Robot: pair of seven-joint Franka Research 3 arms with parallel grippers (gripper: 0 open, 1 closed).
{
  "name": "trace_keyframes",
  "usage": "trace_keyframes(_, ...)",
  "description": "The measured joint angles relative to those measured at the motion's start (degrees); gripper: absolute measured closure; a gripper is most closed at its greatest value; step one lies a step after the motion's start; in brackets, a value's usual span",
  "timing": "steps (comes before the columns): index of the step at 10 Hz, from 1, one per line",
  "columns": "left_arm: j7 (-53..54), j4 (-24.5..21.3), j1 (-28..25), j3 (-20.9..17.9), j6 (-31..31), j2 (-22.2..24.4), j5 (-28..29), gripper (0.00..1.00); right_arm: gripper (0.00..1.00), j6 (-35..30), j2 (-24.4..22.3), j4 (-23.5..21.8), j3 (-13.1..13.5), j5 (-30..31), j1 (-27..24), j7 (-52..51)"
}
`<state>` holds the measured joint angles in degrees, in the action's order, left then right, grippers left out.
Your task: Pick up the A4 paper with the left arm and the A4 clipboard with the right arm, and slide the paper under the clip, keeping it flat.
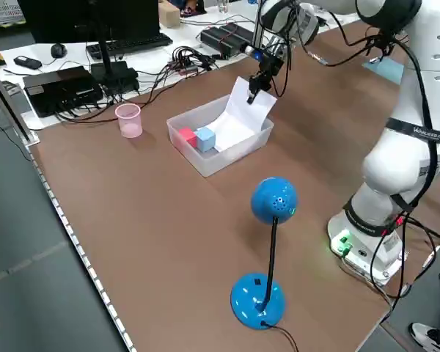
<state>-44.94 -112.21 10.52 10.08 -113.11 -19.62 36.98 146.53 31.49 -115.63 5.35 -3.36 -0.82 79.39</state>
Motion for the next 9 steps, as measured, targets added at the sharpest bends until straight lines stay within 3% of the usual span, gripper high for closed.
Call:
trace_keyframes(4,0.0,6.5,-0.5,-0.4,8.4,3.8,-3.9,0.99,0.15,0.0,0.4,0.0,0.0,0.0,0.0,0.2)
trace_keyframes(9,-0.1,20.1,-3.0,-0.5,16.9,4.4,-14.3,0.99,0.52,0.1,0.2,0.2,0.0,0.0,0.0,0.3)
